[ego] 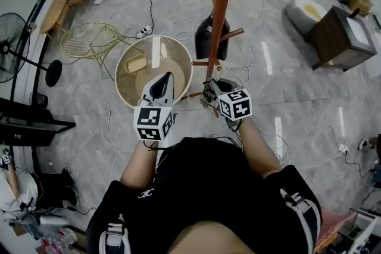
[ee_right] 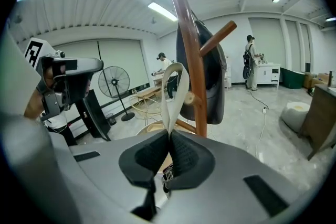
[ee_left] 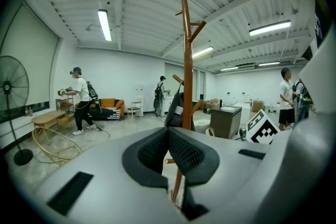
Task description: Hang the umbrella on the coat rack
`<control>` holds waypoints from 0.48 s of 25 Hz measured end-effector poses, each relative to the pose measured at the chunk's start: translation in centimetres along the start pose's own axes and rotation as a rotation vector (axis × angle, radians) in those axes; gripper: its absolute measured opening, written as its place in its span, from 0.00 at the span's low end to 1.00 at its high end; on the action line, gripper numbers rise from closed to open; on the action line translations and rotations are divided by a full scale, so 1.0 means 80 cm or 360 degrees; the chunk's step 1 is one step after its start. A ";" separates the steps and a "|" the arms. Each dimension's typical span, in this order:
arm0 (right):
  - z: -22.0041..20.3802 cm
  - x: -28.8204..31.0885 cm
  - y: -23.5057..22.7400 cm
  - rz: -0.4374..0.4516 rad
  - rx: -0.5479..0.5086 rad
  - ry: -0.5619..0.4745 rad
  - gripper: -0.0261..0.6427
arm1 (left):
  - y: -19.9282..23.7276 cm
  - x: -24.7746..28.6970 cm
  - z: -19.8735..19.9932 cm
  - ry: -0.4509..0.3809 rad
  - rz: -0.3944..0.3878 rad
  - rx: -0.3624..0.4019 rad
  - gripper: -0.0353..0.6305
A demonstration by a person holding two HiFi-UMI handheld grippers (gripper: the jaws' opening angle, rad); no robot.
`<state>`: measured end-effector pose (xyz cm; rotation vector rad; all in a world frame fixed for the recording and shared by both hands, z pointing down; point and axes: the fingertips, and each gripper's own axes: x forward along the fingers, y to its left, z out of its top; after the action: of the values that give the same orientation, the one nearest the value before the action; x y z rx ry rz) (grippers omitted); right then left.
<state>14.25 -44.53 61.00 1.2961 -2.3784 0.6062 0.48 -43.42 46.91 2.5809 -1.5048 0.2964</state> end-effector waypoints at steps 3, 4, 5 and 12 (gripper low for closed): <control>-0.006 0.011 -0.016 0.0015 0.0013 0.0051 0.06 | 0.002 0.007 0.000 0.0015 0.0051 -0.0014 0.08; -0.008 0.015 -0.019 0.0022 0.0016 0.0062 0.07 | 0.002 0.008 -0.001 0.0020 0.0064 -0.0017 0.08; -0.011 0.019 -0.021 0.0030 0.0019 0.0071 0.07 | 0.004 0.009 -0.003 0.0025 0.0077 -0.0020 0.08; -0.027 0.040 -0.038 0.0120 0.0050 0.0128 0.07 | 0.005 0.009 -0.010 0.0048 0.0162 -0.0027 0.08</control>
<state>15.40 -47.11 65.02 1.1762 -2.3695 0.7070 0.36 -44.04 47.90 2.4800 -1.6237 0.3309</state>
